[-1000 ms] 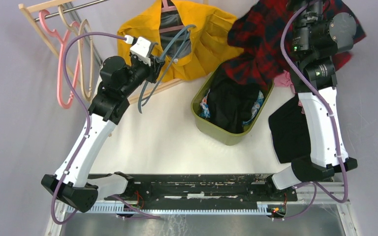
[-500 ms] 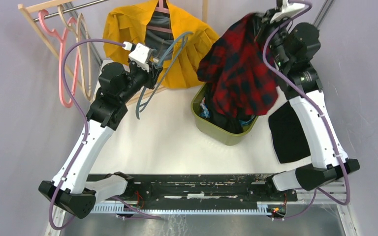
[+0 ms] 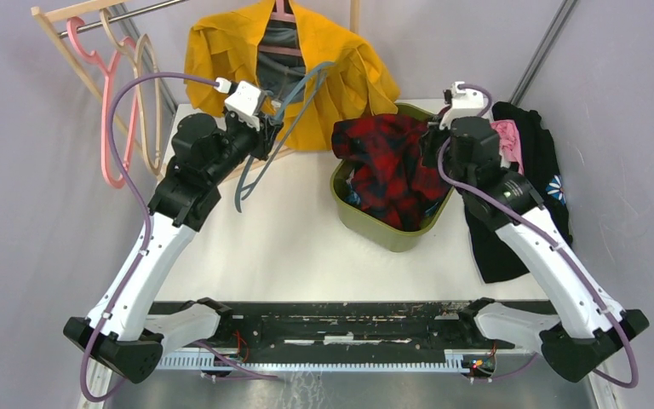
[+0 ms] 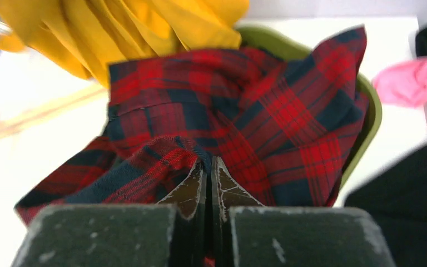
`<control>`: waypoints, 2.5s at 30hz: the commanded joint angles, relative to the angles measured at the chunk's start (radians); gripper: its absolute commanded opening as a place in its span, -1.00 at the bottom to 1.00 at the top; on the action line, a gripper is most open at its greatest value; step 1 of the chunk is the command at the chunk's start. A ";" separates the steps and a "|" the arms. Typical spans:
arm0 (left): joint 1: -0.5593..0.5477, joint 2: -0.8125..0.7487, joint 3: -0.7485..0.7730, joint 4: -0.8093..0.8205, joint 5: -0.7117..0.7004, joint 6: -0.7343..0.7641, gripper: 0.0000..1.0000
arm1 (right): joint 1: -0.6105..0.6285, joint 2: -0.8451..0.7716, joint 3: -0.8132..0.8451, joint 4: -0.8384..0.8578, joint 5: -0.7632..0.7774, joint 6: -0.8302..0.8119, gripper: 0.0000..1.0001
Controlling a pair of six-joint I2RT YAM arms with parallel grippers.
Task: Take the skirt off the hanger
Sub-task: Place the skirt in the bin.
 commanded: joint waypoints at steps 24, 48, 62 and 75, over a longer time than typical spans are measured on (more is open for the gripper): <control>-0.007 0.058 0.067 -0.072 -0.091 0.055 -0.94 | -0.054 0.554 0.084 -0.205 0.030 0.055 0.08; 0.003 -0.047 0.132 -0.246 -0.349 0.011 -0.94 | 0.043 0.615 0.733 0.028 0.028 -0.331 0.34; 0.087 0.013 0.145 -0.119 -0.678 0.012 -0.94 | -0.033 0.692 0.744 0.063 -0.065 -0.257 0.30; 0.184 0.085 0.145 0.050 -0.603 0.029 -0.94 | -0.156 0.610 0.636 0.093 -0.101 -0.232 0.27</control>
